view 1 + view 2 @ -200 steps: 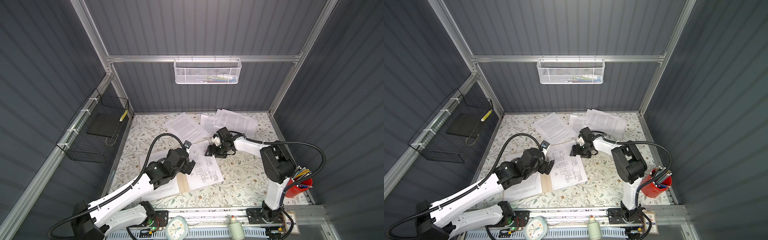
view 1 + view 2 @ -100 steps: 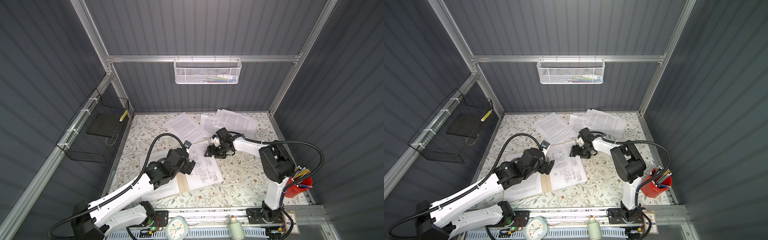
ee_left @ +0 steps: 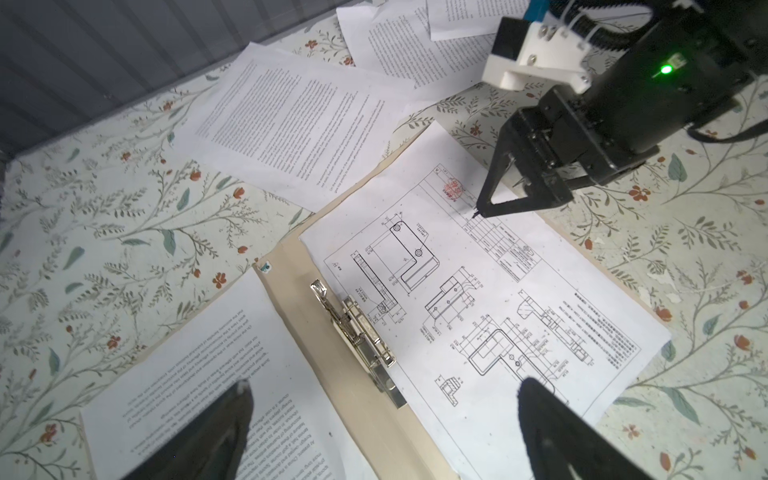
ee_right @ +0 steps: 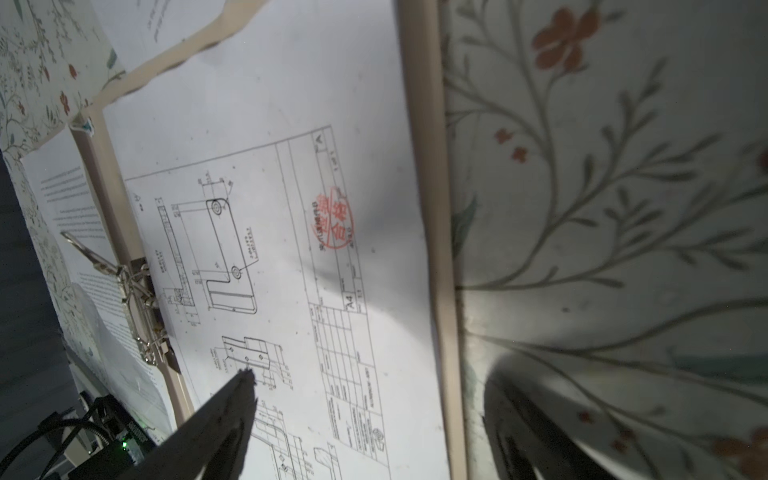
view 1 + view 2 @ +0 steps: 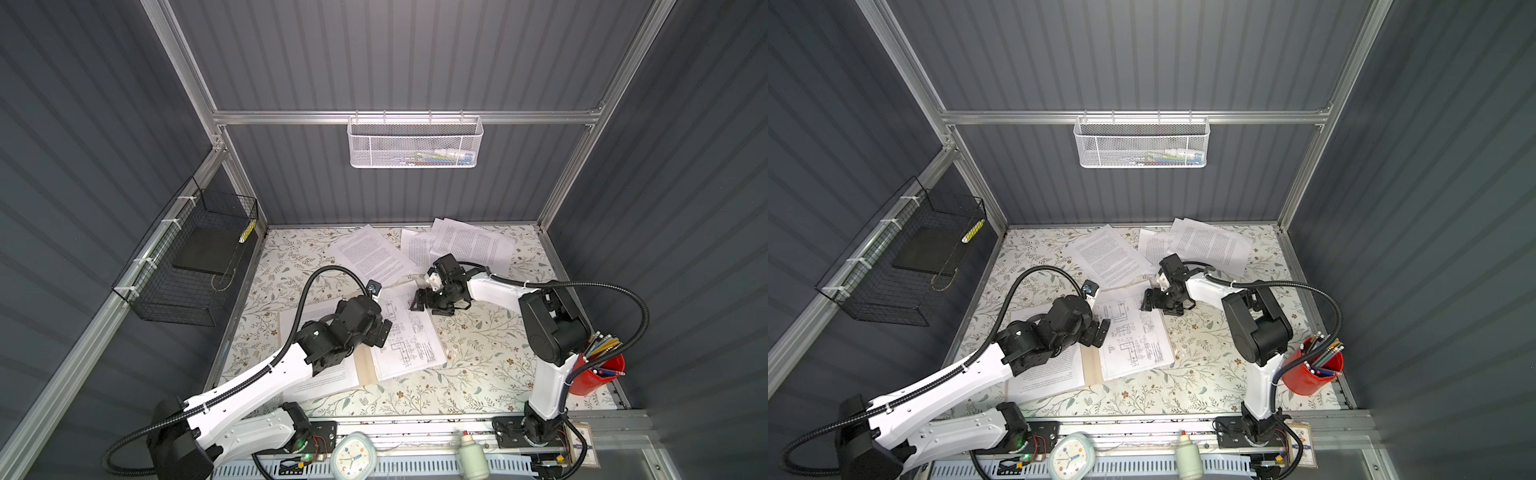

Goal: Put the files into the folder
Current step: 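Move both grippers off the folder toward the loose text sheets farther away, then grasp a printed text sheet edge with right gripper while left gripper presses it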

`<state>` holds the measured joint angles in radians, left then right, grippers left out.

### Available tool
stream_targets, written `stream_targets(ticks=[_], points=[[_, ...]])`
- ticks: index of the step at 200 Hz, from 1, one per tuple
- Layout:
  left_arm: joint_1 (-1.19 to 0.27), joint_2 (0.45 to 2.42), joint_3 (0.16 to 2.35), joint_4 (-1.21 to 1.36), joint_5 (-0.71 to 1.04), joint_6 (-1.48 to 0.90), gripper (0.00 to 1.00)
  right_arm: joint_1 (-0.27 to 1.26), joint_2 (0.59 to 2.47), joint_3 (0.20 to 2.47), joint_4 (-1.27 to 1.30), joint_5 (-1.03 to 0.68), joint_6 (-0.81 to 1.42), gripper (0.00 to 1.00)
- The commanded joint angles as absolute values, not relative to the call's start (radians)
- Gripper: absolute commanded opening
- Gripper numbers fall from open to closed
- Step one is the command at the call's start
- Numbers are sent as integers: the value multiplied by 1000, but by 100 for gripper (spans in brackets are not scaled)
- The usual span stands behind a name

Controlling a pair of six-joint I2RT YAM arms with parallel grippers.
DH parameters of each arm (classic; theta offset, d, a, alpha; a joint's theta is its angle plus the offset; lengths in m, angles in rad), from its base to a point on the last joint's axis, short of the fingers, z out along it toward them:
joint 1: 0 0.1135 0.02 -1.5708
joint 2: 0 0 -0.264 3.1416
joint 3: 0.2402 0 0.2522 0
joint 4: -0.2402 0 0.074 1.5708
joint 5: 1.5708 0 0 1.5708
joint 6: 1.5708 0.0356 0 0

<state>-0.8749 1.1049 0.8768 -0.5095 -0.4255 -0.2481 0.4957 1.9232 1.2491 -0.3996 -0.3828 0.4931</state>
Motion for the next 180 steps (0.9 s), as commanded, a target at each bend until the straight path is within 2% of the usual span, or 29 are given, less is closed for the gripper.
stream_targets(ticks=[1, 54, 95, 139, 180], points=[[-815, 1193, 926, -520, -381, -397, 100, 470, 1922, 1336, -427, -365, 463, 89], [-543, 1513, 1082, -400, -184, -500, 99, 405, 2112, 1649, -517, -464, 406, 90], [-422, 1817, 1306, -346, -102, -454, 97, 367, 2291, 1934, -599, -516, 387, 90], [-355, 2073, 1563, -350, -98, -388, 96, 349, 2384, 2024, -536, -548, 437, 90], [-334, 2215, 1734, -387, -95, -302, 96, 342, 2431, 2050, -492, -583, 479, 89]])
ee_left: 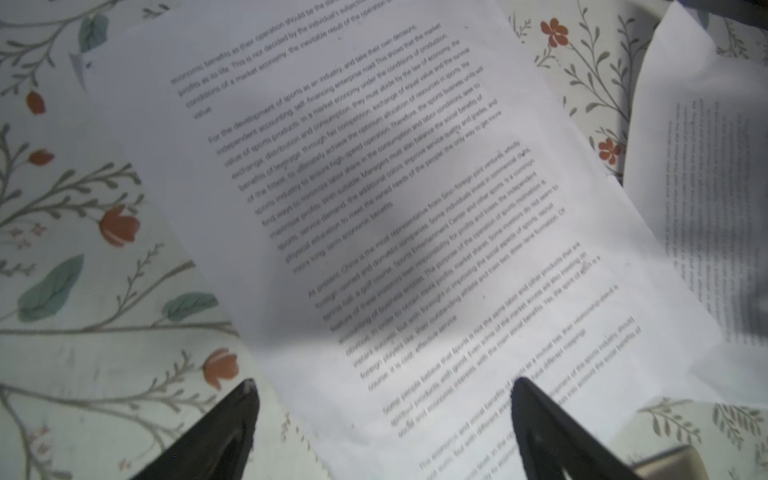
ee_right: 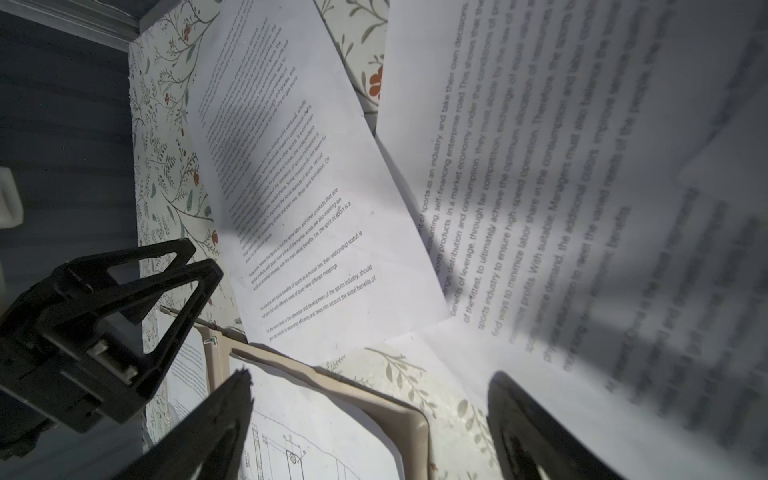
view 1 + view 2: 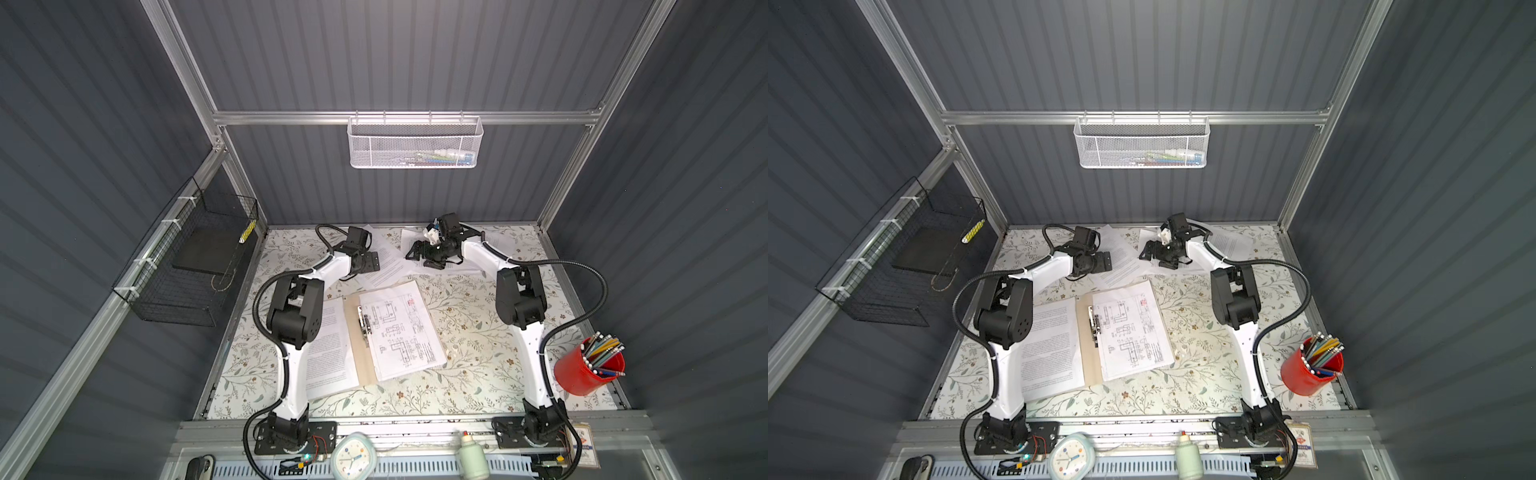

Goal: Put the files into the folder
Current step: 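Grasp a printed text sheet edge with right gripper while left gripper presses it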

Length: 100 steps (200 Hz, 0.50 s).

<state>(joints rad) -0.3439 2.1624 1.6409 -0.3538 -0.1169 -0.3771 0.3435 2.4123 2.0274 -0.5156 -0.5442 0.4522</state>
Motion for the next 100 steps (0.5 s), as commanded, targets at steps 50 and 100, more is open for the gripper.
stream_targets(ticks=[50, 100], points=[[-331, 2325, 1851, -431, -52, -225, 96, 324, 2445, 2033, -465, -590, 496, 88], [-334, 2395, 1900, -459, 37, -176, 96, 311, 2470, 2036, -459, -601, 505, 88]])
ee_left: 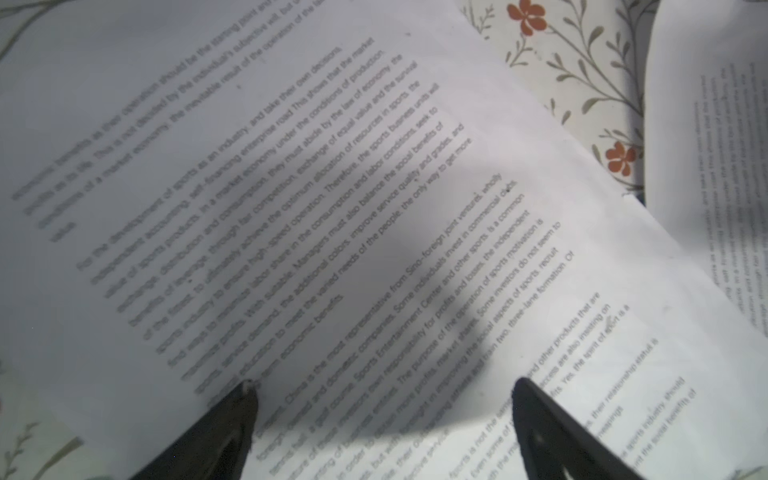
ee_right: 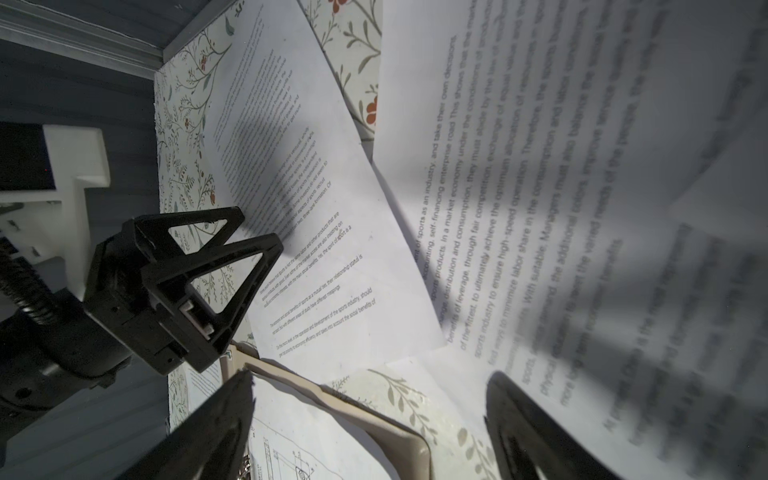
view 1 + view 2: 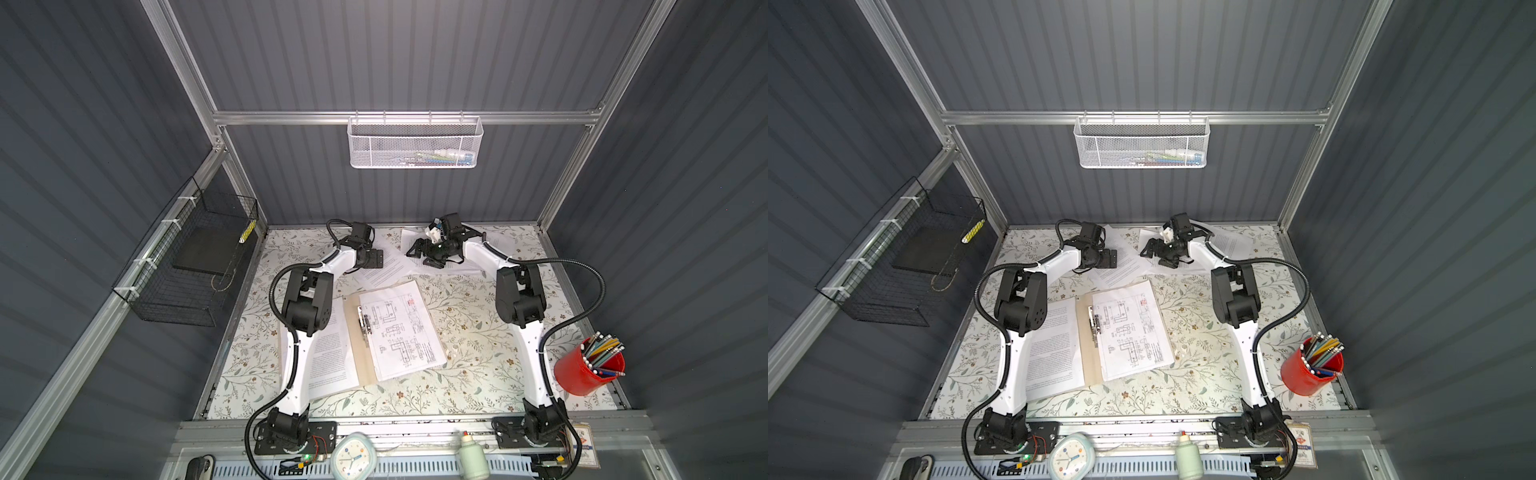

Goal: Put the files into the folder
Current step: 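Grasp a printed text sheet edge with right gripper while left gripper presses it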

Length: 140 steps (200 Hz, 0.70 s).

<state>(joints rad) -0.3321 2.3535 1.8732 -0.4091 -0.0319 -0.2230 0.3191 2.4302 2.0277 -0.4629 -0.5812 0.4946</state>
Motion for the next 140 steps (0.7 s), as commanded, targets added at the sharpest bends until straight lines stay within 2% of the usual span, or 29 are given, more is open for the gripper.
stream_targets(ticks=[1, 75, 140], points=[[-334, 2396, 1900, -459, 40, -175, 96, 311, 2471, 2036, -460, -602, 505, 88], [-402, 2444, 1939, -458, 105, -173, 97, 308, 2499, 2025, -409, -642, 564, 85], [-407, 2474, 1962, -446, 133, -193, 97, 309, 2504, 1976, -295, -741, 609, 78]])
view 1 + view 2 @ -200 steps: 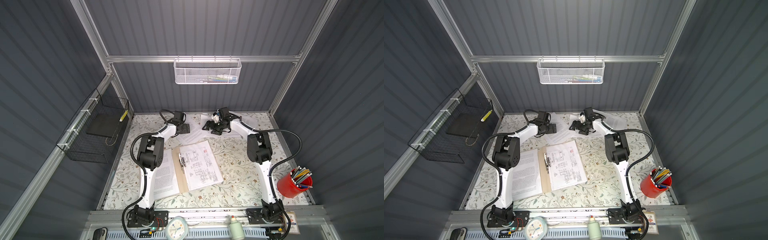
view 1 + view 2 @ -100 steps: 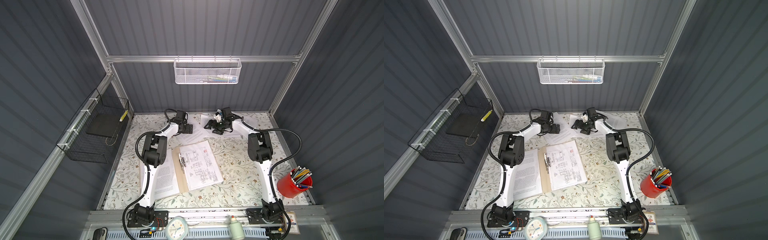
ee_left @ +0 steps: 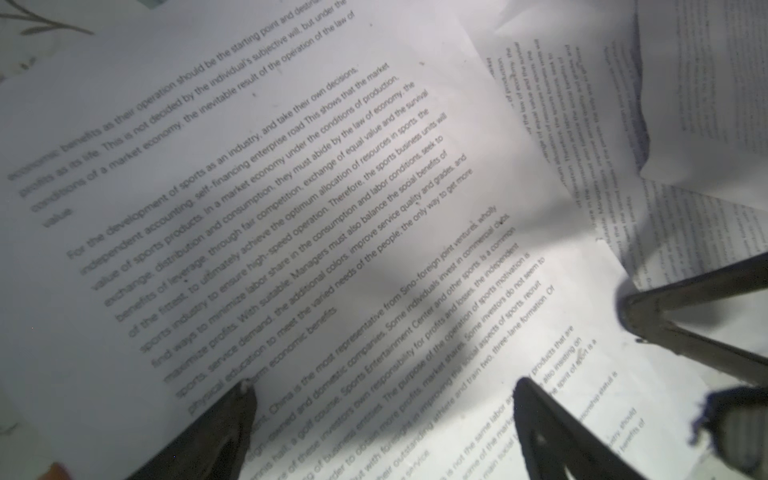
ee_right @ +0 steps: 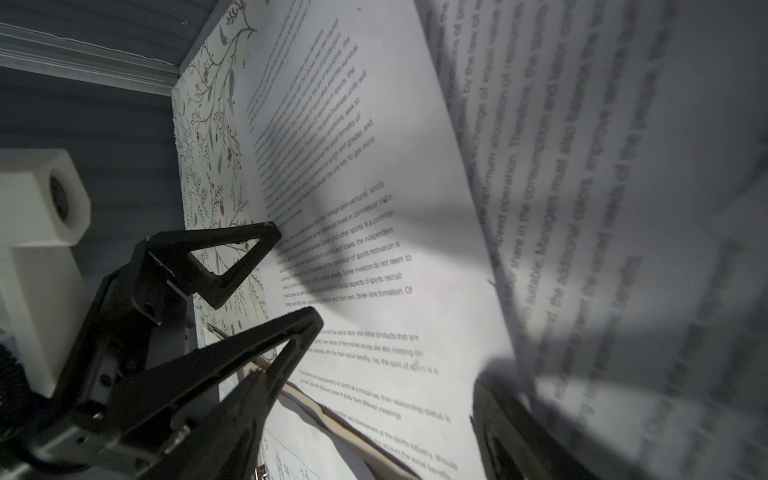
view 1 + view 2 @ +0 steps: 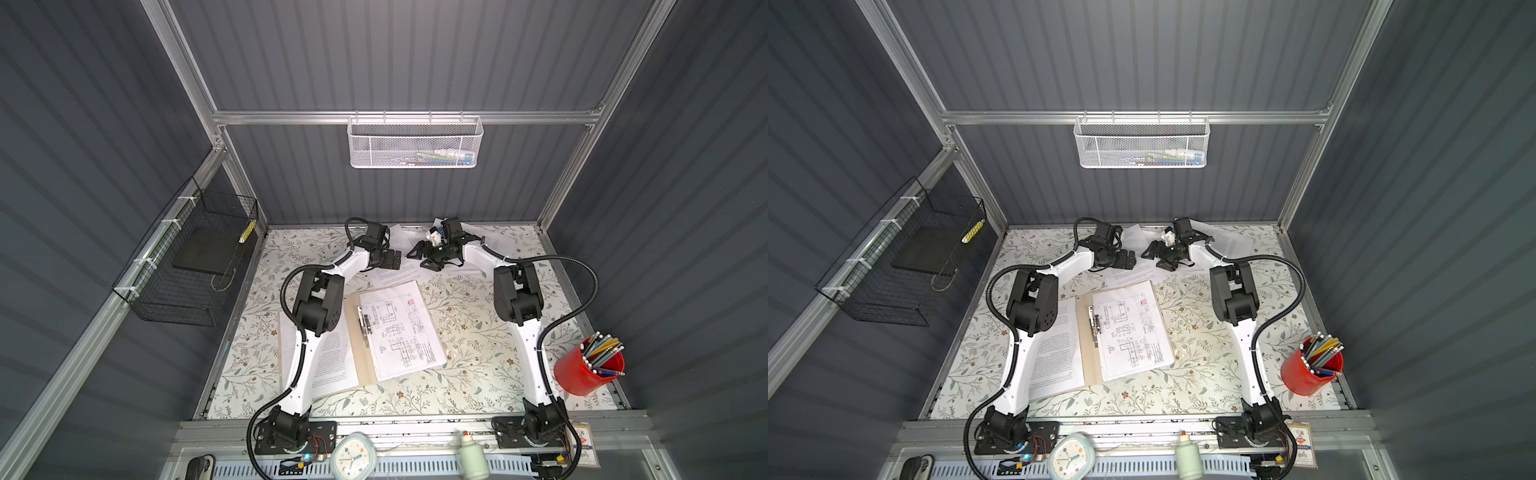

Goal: Put the files into the folder
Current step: 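Grasp a printed text sheet edge with right gripper while left gripper presses it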

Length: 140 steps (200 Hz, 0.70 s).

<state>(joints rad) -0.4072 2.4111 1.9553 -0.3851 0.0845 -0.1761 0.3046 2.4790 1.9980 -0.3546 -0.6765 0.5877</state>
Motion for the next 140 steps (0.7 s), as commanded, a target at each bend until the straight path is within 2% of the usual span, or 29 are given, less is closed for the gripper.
stream_targets(ticks=[1, 18, 38, 80, 140], points=[[-407, 2473, 1963, -445, 133, -193, 97, 309, 2505, 1976, -295, -741, 609, 77], [-406, 2480, 1976, -463, 124, -188, 98, 308, 2483, 1965, -315, -700, 593, 76], [-407, 2475, 1966, -457, 132, -177, 98, 296, 2411, 1880, -294, -600, 580, 82], [-407, 2489, 1966, -459, 147, -170, 98, 244, 2365, 1791, -298, -535, 628, 81], [-407, 2489, 1959, -454, 155, -167, 99, 251, 2314, 1663, -253, -592, 634, 80]])
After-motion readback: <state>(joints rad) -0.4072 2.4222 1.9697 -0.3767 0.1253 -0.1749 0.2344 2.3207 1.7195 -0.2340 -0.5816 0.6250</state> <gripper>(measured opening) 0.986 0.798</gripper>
